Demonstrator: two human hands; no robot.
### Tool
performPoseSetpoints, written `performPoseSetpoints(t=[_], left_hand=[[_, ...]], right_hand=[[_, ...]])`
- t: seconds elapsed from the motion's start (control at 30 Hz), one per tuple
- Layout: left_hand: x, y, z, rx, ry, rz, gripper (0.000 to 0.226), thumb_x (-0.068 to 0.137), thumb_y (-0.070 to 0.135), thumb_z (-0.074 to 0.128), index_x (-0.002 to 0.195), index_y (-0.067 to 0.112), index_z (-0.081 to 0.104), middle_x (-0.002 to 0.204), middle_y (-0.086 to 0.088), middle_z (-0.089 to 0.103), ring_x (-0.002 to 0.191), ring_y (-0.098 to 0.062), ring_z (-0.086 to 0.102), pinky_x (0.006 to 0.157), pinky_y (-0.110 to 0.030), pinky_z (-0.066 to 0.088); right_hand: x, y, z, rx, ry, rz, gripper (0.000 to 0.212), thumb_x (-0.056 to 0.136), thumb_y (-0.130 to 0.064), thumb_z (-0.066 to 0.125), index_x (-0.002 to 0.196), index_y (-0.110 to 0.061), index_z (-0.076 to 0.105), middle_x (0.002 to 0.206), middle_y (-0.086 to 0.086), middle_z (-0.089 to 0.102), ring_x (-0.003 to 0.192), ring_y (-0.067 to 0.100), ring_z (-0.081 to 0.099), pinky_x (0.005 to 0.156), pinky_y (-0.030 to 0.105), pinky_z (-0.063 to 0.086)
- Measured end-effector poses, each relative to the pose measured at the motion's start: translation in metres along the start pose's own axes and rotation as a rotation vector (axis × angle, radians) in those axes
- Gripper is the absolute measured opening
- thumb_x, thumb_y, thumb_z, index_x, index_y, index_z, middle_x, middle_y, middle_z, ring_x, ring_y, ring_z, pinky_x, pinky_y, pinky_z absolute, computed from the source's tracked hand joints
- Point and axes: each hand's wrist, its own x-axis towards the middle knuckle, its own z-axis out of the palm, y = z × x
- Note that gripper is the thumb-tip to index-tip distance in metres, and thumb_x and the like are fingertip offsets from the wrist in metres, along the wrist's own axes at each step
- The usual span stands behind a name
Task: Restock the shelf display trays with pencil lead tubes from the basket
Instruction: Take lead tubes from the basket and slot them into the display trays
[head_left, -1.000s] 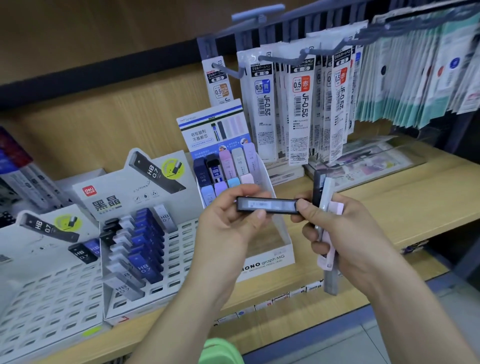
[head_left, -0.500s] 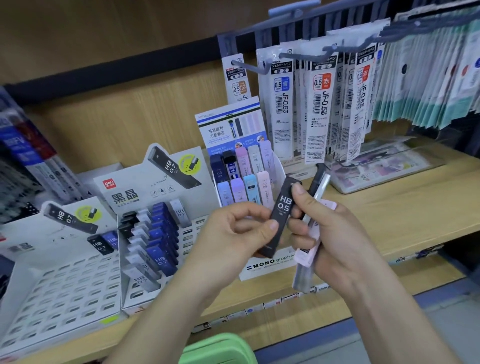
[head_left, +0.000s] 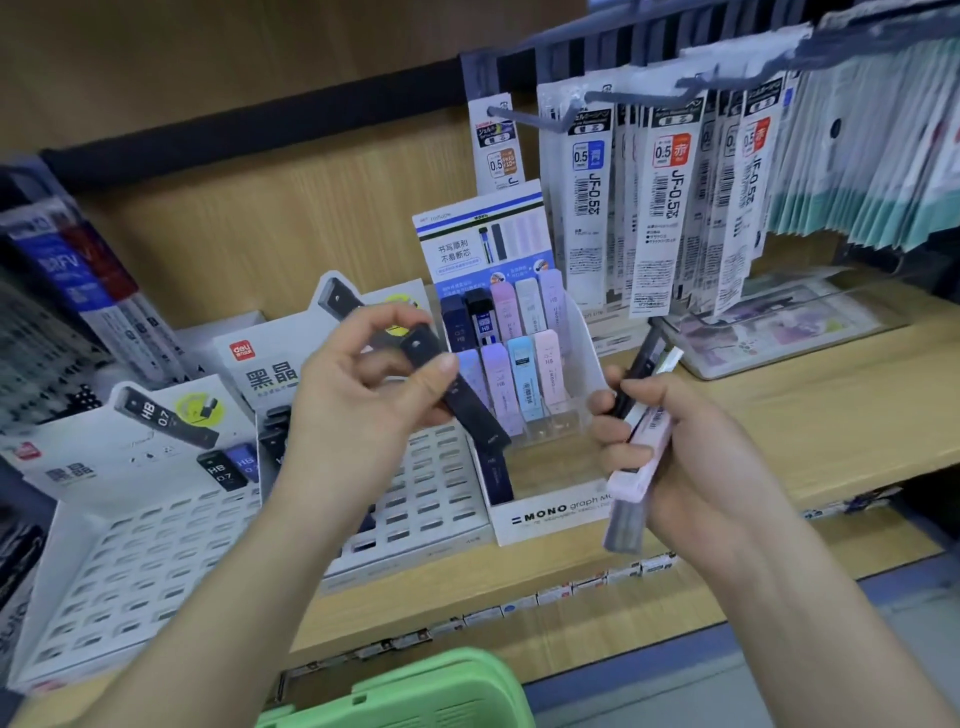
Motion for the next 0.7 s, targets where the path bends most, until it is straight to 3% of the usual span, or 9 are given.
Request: performPoseSetpoints(t=[0.13,0.23,0.33,0.5,0.7], left_hand=[[0.001,-0.01,-0.014,0.116,0.059,0.025,0.009,0.082,0.019,0.072,0.087,0.024,0.066,0.067,0.0,0.071,0.056,-0.022,0.05,0.052,-0.02,0.042],[-0.001,-0.014,-0.015,0.166,0.004,0.056,0.017,0.082,0.011,0.071,0.085,0.027,0.07,0.069,0.003,0.071,0.06,-0.016,0.062,0.061,-0.017,0.051],[-0.003,-0.02,-0.013,0.301,-0.097,0.076,0.022,0.087,0.012,0.067,0.091,0.033,0.07,0.073,0.006,0.07,0.067,-0.011,0.064,0.071,-0.025,0.057],[-0.011,-0.03,-0.003,0.602,-0.171,0.198,0.015,0.086,0.025,0.069,0.1,0.03,0.072,0.078,0.008,0.071,0.069,-0.013,0.062,0.07,-0.025,0.05],[-0.007,-0.036,0.007,0.754,-0.225,0.317,0.022,0.089,0.02,0.066,0.11,0.02,0.07,0.093,0.006,0.064,0.083,-0.011,0.058,0.08,-0.027,0.049]], right_hand=[[-0.001,0.005,0.0,-0.132,0.034,-0.031,0.01,0.095,-0.017,0.055,0.092,-0.007,0.057,0.068,0.004,0.059,0.05,0.008,0.047,0.033,0.013,0.029],[-0.002,0.008,0.002,-0.222,0.059,-0.052,0.016,0.097,-0.023,0.055,0.09,-0.009,0.057,0.064,0.002,0.059,0.046,0.008,0.047,0.032,0.013,0.028],[-0.002,0.011,0.003,-0.255,0.068,-0.054,0.016,0.097,-0.024,0.057,0.09,-0.01,0.057,0.065,0.002,0.06,0.046,0.008,0.047,0.032,0.014,0.027],[-0.001,0.014,0.005,-0.272,0.056,-0.058,0.015,0.097,-0.022,0.057,0.088,-0.009,0.057,0.068,0.003,0.06,0.048,0.01,0.048,0.032,0.015,0.028],[0.001,0.016,0.005,-0.266,0.044,-0.039,0.016,0.096,-0.023,0.057,0.088,-0.01,0.059,0.068,0.003,0.059,0.049,0.011,0.047,0.033,0.015,0.029]])
